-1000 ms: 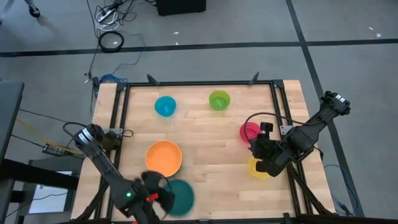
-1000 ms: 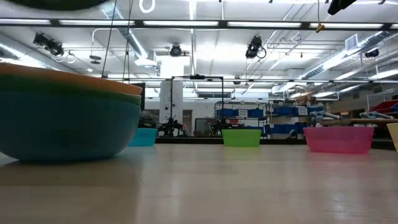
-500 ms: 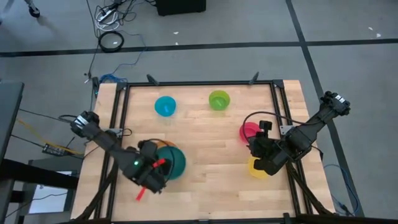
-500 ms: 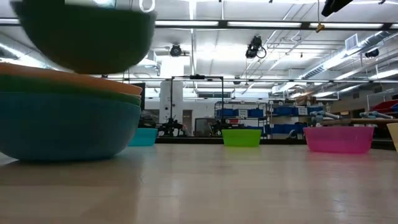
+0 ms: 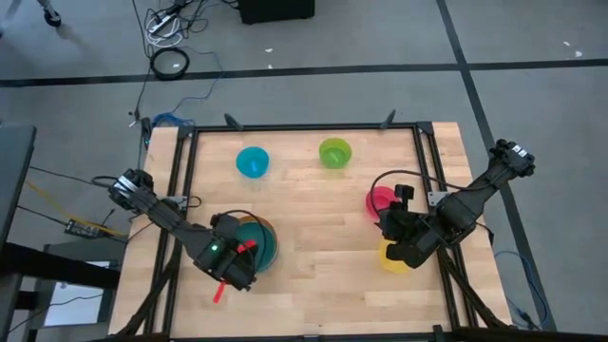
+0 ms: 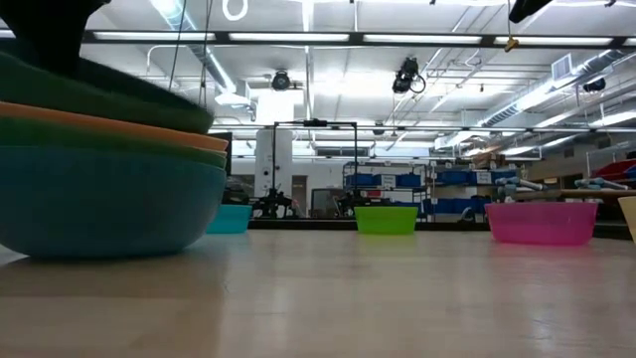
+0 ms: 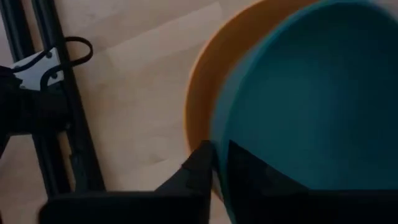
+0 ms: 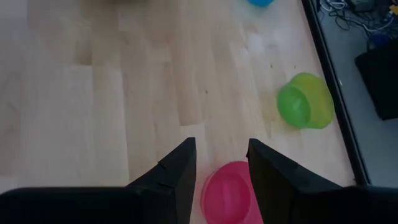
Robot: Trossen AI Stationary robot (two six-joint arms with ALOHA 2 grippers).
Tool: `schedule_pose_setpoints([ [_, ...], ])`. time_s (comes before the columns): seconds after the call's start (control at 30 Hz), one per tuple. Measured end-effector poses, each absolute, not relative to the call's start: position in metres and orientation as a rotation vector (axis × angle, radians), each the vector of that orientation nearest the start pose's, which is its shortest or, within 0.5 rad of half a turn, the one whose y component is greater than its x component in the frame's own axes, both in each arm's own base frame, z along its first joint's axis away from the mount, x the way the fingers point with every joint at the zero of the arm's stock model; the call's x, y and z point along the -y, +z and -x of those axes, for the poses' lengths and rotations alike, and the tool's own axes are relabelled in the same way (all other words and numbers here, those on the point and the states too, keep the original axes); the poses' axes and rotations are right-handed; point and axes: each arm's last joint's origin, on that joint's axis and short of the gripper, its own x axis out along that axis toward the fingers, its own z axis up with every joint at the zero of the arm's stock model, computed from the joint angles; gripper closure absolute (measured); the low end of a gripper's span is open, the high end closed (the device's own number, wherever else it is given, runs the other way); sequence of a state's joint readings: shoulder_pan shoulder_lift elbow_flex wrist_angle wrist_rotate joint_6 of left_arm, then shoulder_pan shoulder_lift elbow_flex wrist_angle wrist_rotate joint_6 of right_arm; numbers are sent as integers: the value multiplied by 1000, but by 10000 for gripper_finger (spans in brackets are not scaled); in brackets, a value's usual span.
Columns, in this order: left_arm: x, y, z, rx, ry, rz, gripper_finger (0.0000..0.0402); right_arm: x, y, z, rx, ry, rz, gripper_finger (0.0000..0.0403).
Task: Nest bowls inside each other
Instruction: Stack the dark green bowl on top of the orange bowl, then stack the light green bowl on top of the dark green bowl
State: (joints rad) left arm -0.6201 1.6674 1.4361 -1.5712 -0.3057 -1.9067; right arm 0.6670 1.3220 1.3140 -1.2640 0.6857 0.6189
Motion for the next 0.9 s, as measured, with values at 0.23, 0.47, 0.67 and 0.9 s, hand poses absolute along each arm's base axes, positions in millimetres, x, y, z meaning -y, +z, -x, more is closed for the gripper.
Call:
schedule_pose_setpoints([
  [0.23, 153, 276, -229, -1121, 1175, 690, 314, -125, 331, -191, -915, -315, 224, 270],
  [0.47, 154, 281, -229, -1129, 1166, 721, 297, -124, 331, -191, -914, -319, 222, 270],
  [0.67, 153, 312, -238, -945, 1015, 624, 296, -107, 332, -199, -874, -473, 164, 271],
  [0.9, 136, 381, -226, -600, 828, 443, 296, -53, 314, -216, -1066, -613, 0, 278],
])
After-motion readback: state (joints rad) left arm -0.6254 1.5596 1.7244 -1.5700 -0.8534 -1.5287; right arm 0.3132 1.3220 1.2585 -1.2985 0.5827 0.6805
